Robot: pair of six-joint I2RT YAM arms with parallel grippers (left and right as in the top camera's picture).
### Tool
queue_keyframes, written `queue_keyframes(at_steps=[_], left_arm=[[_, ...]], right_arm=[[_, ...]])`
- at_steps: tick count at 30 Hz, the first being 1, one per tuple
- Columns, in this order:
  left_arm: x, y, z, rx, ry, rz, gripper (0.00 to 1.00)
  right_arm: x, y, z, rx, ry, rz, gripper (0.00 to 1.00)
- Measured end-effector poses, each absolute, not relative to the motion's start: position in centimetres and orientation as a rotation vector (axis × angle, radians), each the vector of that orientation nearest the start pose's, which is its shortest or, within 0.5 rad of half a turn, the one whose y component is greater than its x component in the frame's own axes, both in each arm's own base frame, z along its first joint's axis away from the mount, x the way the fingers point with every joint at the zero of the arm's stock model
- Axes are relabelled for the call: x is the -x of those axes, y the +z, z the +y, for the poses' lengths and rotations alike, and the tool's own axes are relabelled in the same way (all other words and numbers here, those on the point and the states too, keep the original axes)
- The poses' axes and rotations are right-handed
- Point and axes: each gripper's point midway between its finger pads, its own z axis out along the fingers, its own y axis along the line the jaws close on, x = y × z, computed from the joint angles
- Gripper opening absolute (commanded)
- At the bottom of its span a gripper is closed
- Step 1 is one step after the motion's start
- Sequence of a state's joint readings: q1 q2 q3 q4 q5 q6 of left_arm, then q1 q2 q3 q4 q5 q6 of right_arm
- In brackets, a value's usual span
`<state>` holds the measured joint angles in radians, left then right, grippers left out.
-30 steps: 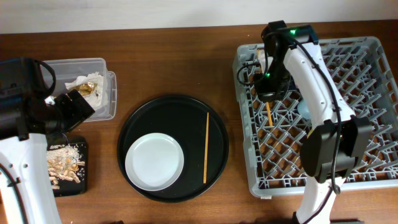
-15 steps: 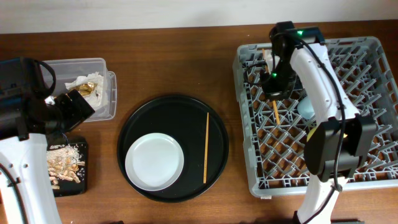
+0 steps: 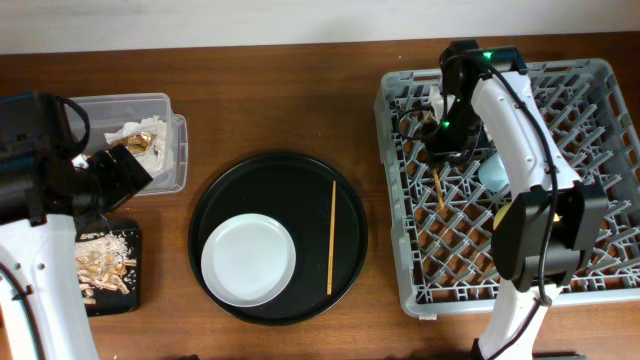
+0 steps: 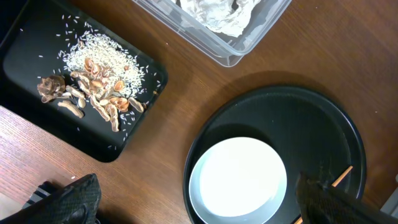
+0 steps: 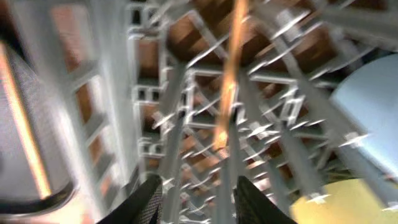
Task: Sort waste into correct bins and load items into the dishwasher rack
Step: 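Stand the chopstick upright in the rack and release, then move the right gripper back to the remaining chopstick on the tray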
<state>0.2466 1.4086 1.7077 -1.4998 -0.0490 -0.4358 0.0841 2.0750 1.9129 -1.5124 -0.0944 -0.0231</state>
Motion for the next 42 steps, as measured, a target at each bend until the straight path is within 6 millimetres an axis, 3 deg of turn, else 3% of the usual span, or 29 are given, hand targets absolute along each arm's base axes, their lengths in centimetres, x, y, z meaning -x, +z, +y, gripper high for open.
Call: queue_keyframes(at_steps=[5,10,14,19,22,26,33,37,42], left_arm=[[-27.2,27.5,7.7,0.938,0.019,2.605,0.99],[-27.2,27.5,7.7,0.938,0.018,2.605,0.99],[-27.2,27.5,7.7,0.938,0.018,2.605,0.99],[-27.2,27.4,7.7,0.938,0.019,2.605,0.99],[-27.2,27.5,7.7,0.939,0.019,2.605,0.99],[-27.2,27.4,7.7,0.939,0.019,2.605,0.99],[-27.2,27.5,7.7,0.938,0.019,2.605,0.99],[-27.2,27.5,7.7,0.938,0.019,2.605,0.99],[-27.2,27.5,7.7,0.938,0.019,2.605,0.99]], right_arm=[[-36.4,12.7,7.9,0.178,0.388,3.243,0.32],[-34.5,13.2,15.0,0.396,0.512,3.231,0.32],[-32.7,12.7,20.8,0.43,0.349,3.222,0.31],[-31.7,10.6,24.8,0.297,0.16,3.17,0.27],[-30.9,7.9,26.7,0.243,0.126,3.138,0.27],[-28.8,4.7,26.2,0.109,0.023,3.174,0.27],[-27.3,1.1,24.8,-0.007,-0.034,3.198,0.23],[-27.2,0.4,24.8,-0.022,-0.019,3.197,0.18],[-27.1,0.1,25.2,-0.048,0.022,3.197,0.04]])
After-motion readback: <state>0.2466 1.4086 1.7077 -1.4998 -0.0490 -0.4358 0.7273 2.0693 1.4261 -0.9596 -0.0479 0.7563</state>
